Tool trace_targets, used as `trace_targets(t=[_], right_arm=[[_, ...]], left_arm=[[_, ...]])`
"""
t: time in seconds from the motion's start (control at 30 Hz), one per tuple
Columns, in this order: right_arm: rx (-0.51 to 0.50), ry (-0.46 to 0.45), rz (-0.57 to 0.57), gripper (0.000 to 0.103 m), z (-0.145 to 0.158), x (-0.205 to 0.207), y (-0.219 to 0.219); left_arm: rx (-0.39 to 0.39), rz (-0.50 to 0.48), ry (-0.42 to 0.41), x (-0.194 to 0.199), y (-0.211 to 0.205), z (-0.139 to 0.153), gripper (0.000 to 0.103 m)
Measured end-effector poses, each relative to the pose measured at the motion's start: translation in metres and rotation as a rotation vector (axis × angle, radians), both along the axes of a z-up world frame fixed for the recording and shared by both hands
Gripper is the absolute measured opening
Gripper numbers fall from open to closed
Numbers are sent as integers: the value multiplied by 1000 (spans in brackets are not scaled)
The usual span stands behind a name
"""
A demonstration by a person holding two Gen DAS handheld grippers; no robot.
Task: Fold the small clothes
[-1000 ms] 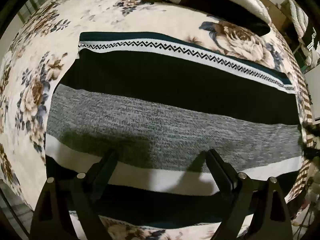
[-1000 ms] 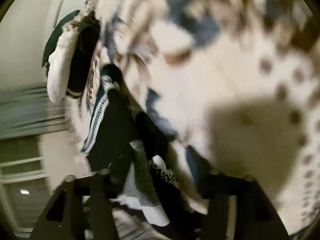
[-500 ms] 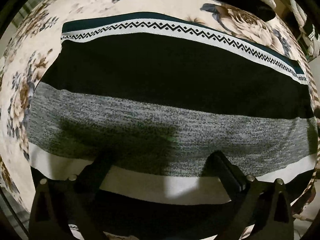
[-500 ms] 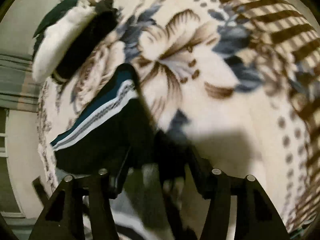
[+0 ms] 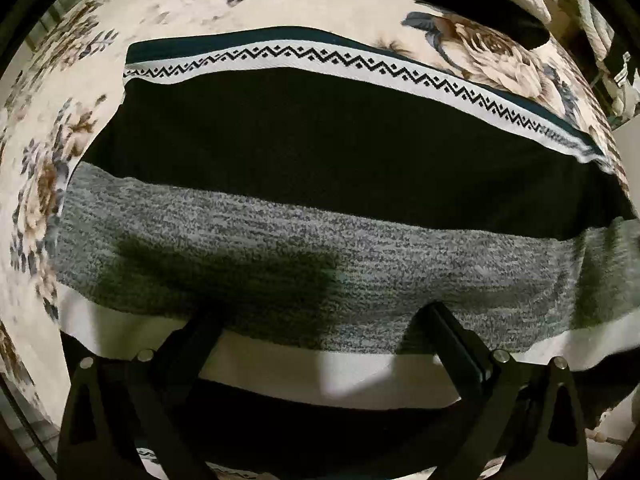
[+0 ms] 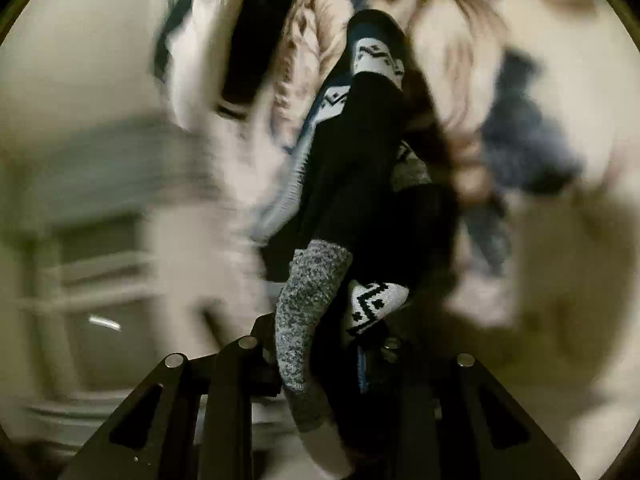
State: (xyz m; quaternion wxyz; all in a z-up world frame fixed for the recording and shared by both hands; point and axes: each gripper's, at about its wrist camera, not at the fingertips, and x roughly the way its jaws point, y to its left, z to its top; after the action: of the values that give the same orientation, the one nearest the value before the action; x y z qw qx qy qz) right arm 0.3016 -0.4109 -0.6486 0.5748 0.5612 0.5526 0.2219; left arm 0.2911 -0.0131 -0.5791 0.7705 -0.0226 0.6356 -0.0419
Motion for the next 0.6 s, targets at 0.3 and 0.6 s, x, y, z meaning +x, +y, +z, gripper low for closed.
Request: trace_targets(t=[0.3, 0.6], right_arm=[[-568, 32, -43, 56, 33, -20, -54], [-775, -120, 220, 26, 42, 5, 26]], left_arm=[[5, -7, 1, 1, -1, 0, 103], [8, -8, 13, 6, -8, -3, 103]])
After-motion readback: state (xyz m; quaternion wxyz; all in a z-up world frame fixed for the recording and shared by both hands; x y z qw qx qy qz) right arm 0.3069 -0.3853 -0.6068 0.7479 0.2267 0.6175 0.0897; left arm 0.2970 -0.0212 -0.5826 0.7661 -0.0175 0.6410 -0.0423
